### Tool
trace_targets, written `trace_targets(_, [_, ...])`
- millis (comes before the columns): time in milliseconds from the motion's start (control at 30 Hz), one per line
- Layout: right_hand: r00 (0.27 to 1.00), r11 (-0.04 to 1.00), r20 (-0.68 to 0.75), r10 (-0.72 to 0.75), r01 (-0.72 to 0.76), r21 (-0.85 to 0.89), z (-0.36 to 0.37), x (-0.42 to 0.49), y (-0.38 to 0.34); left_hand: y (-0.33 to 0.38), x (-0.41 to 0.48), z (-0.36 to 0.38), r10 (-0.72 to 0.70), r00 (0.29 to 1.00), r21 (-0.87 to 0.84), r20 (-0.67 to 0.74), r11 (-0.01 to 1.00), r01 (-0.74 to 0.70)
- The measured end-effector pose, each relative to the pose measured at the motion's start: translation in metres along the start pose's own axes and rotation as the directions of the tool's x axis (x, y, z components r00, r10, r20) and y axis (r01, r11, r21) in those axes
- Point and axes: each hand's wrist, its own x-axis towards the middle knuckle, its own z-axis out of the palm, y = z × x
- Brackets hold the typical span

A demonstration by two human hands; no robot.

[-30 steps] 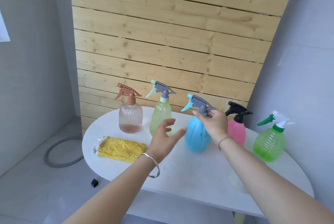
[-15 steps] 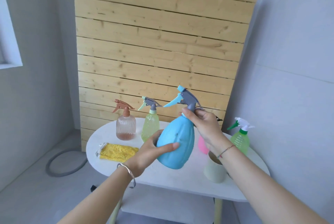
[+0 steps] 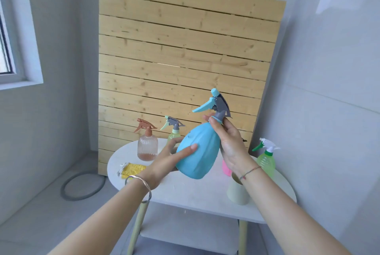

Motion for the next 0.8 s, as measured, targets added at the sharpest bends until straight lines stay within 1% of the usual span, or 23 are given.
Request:
trace_targets(67, [0.997, 0.999, 0.073, 0.030, -0.033, 0.041, -0.001, 0.000, -0.005, 0.006, -0.004, 0.003, -0.117, 0.991, -0.172, 0.057, 0.977, 0.125])
trace_targets(100, [0.994, 0.998, 0.098, 0.043, -0.048, 0.044, 0.000, -0.001, -0.006, 0.008, -0.007, 0.005, -0.174, 0.982, -0.221, 0.078, 0.957, 0.187])
trace_targets(133, [0.994, 0.999, 0.098, 0.043, -0.046, 0.023, 0.001, -0.002, -0.006, 0.007, -0.007, 0.006, -0.206, 0.975, -0.219, 0.087, 0.951, 0.220])
trace_targets(200, [0.999, 0.999, 0.034, 0.003, -0.002, -0.038, 0.005, -0.004, -0.004, 0.006, -0.006, 0.011, -0.186, 0.982, -0.108, 0.020, 0.976, 0.187])
trace_targets(267, [0.998, 0.998, -0.036, -0.050, 0.048, -0.051, 0.010, -0.005, 0.000, 0.006, -0.006, 0.016, -0.107, 0.994, -0.053, -0.036, 0.993, 0.105])
trace_targets(367, [0.997, 0.997, -0.052, -0.057, 0.053, -0.062, 0.011, -0.001, -0.002, 0.006, -0.007, 0.018, -0.048, 0.997, 0.003, -0.054, 0.999, 0.049])
trace_targets(433, [1.000, 0.997, -0.020, -0.018, 0.016, -0.070, 0.008, 0.003, -0.002, 0.003, -0.006, 0.015, -0.101, 0.995, -0.009, -0.016, 0.995, 0.101])
trace_targets(500, [1.000, 0.998, -0.024, 0.005, -0.006, -0.069, 0.006, 0.005, 0.003, 0.002, -0.005, 0.011, -0.183, 0.983, -0.116, 0.020, 0.976, 0.184])
trace_targets(533, [0.999, 0.998, -0.044, 0.007, -0.009, -0.058, 0.005, 0.004, 0.005, 0.001, -0.005, 0.010, -0.199, 0.980, -0.134, 0.020, 0.970, 0.200])
trace_targets(667, [0.985, 1.000, -0.170, -0.012, 0.011, -0.005, 0.009, 0.003, 0.017, -0.002, -0.001, 0.014, -0.116, 0.993, 0.039, -0.002, 0.993, 0.116])
trace_targets(733, [0.976, 0.999, -0.216, -0.039, 0.034, -0.026, 0.012, 0.004, 0.019, -0.001, -0.001, 0.016, -0.055, 0.998, 0.126, -0.008, 0.990, 0.056])
trace_targets(800, [0.972, 0.997, -0.228, -0.055, 0.042, -0.062, 0.014, 0.006, 0.024, -0.007, 0.004, 0.013, -0.021, 1.000, 0.221, -0.006, 0.975, 0.022])
